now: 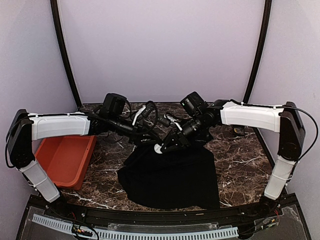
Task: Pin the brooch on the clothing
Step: Pass from the right arm to the left
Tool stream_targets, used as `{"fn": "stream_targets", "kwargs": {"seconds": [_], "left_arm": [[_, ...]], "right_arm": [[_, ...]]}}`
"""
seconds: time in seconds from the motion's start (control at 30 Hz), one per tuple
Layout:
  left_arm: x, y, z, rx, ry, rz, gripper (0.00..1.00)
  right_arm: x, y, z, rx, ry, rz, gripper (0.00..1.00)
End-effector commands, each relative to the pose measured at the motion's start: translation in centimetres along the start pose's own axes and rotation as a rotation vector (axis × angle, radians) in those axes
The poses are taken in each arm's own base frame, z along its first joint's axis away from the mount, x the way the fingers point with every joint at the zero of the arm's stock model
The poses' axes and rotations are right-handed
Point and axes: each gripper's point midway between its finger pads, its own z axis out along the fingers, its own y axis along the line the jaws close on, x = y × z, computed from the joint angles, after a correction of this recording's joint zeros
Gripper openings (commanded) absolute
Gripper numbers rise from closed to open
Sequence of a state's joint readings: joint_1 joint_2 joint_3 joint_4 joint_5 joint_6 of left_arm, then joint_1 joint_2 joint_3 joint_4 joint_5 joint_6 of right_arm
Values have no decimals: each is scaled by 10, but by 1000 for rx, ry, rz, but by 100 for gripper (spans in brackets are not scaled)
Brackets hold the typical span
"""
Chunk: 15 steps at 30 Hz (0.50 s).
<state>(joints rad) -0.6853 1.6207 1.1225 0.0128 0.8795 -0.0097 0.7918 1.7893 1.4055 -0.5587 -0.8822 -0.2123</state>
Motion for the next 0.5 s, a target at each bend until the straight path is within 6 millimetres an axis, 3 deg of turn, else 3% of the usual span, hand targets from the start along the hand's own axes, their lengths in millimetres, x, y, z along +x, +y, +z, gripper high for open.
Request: {"fn": "stream_targets", "kwargs": {"seconds": [0.0,0.47], "left_arm": [[-8,-13,-5,46,-26,3,44],[6,-16,-3,81,41,-6,41]], "right_arm": [[-19,14,-11,-19,-63,-85,0],[-28,9,-28,14,-95,-81,0]]}}
